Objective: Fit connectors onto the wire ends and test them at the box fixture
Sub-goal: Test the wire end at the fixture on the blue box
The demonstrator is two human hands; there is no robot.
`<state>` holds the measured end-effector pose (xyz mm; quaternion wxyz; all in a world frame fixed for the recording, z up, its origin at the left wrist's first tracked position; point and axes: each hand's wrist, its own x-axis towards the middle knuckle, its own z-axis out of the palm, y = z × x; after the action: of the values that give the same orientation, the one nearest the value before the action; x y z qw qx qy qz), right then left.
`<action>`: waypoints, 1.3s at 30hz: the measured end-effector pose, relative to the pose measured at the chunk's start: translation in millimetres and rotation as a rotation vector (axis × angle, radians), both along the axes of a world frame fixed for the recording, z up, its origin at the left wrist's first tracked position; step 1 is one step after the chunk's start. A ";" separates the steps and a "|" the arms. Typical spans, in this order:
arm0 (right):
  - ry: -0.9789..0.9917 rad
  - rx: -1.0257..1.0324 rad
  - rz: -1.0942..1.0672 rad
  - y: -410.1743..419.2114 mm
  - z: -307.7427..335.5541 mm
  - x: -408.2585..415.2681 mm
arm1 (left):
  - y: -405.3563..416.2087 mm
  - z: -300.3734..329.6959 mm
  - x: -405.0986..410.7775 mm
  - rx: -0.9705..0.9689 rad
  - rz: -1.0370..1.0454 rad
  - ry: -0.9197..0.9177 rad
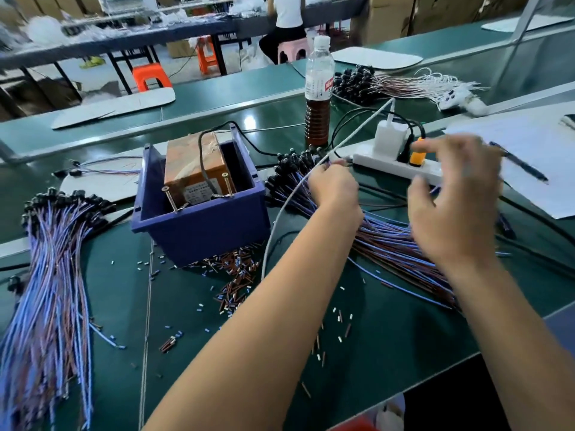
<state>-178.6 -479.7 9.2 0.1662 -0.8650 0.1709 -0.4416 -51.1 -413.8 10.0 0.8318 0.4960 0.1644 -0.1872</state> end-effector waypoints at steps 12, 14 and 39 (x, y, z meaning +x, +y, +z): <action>0.366 0.081 0.287 11.2 -17.2 22.6 | 38.2 -0.6 24.4 0.193 0.139 -0.343; 0.345 0.054 0.251 8.5 -14.5 21.0 | 42.6 -3.6 27.4 0.433 0.173 -0.493; 0.045 0.171 0.328 58.7 -9.1 36.0 | 104.2 11.9 -18.4 0.509 -0.587 -0.311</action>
<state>-142.6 -421.0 0.1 0.3051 -0.8735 0.0681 -0.3731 -69.5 -309.6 21.9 0.6087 0.7340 -0.0703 -0.2927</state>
